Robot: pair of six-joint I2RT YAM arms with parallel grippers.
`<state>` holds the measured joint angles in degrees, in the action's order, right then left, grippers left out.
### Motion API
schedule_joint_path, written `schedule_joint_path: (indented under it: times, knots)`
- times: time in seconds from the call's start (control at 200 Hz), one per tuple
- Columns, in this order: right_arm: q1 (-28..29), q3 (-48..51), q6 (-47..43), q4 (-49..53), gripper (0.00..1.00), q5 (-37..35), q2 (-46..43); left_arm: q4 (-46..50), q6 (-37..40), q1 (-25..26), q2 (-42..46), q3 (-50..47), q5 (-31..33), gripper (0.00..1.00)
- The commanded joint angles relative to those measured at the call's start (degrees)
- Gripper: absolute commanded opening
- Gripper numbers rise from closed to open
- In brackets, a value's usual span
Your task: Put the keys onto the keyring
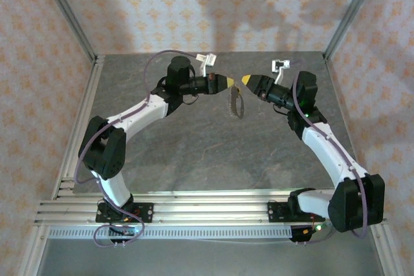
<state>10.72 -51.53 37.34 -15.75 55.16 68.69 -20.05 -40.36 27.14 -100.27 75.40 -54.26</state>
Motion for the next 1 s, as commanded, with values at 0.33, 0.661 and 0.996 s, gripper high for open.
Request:
schedule_joint_path:
  times: [0.33, 0.661, 0.996]
  knots:
    - [0.2, 1.3, 0.2, -3.1, 0.42, -1.7, 1.2, -7.2, -1.9, 1.5, 4.1, 0.5, 1.0, 0.00]
    - [2.3, -0.7, -0.3, -3.7, 0.38, -1.1, 2.8, -6.6, -1.6, 2.0, 4.4, 0.9, 0.7, 0.00]
    - [3.2, -0.9, -1.5, -2.3, 0.16, -1.4, 2.2, -5.9, -0.9, 2.1, 4.7, 0.7, 1.0, 0.00]
